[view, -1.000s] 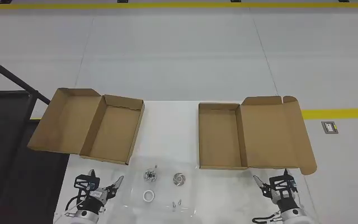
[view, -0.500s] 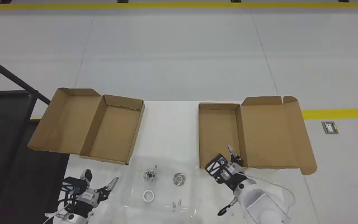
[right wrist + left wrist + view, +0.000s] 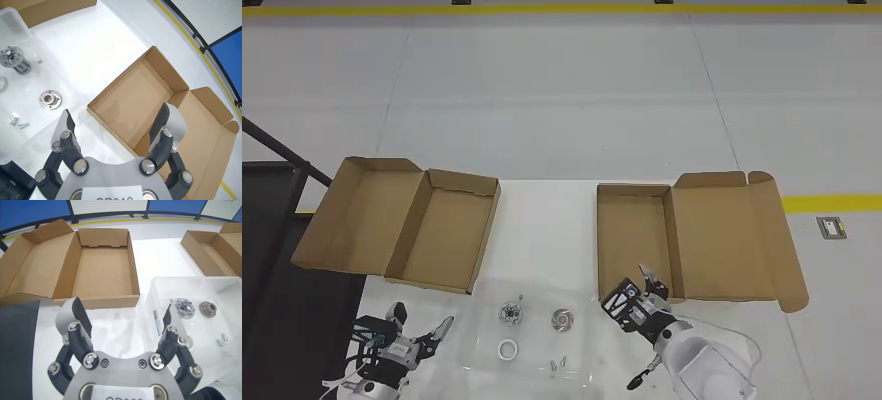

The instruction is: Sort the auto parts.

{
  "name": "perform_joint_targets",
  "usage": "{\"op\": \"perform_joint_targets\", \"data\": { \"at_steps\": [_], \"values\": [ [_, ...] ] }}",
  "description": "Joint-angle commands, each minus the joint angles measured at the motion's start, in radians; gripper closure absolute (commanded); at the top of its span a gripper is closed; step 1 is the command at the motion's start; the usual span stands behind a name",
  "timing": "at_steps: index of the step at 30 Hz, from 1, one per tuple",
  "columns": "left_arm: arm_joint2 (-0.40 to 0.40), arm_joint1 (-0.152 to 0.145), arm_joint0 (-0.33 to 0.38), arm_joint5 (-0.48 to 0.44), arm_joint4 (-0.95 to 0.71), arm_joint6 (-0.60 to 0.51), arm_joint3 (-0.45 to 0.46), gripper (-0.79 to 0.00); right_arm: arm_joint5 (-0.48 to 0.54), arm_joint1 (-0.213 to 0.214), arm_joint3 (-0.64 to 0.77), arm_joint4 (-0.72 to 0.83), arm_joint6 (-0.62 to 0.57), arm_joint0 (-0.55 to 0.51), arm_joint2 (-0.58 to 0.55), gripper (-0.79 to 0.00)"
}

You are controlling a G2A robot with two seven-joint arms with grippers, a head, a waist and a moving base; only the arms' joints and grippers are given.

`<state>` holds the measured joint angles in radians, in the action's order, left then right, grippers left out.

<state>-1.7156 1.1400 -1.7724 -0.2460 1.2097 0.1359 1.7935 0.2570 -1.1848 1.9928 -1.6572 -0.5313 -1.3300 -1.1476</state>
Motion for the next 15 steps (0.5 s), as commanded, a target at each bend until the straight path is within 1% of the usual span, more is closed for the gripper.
{"op": "perform_joint_targets", "data": {
  "at_steps": [1, 5, 6, 10, 15],
  "values": [
    [0.000, 0.000, 0.000, 0.000, 0.000, 0.000, 0.000, -0.785, 0.109, 0.003, 0.004, -0.013, 0.051, 0.011, 0.022, -0.785],
    [0.000, 0.000, 0.000, 0.000, 0.000, 0.000, 0.000, -0.785, 0.250, -0.001, 0.024, 0.010, 0.085, 0.056, 0.085, -0.785],
    [0.000, 0.000, 0.000, 0.000, 0.000, 0.000, 0.000, -0.785, 0.265, -0.003, 0.022, 0.034, 0.084, 0.067, 0.094, -0.785],
    [0.000, 0.000, 0.000, 0.000, 0.000, 0.000, 0.000, -0.785, 0.411, -0.015, -0.024, 0.148, 0.034, 0.146, 0.168, -0.785],
    [0.000, 0.000, 0.000, 0.000, 0.000, 0.000, 0.000, -0.785, 0.411, -0.015, -0.024, 0.148, 0.034, 0.146, 0.168, -0.785]
  ]
}}
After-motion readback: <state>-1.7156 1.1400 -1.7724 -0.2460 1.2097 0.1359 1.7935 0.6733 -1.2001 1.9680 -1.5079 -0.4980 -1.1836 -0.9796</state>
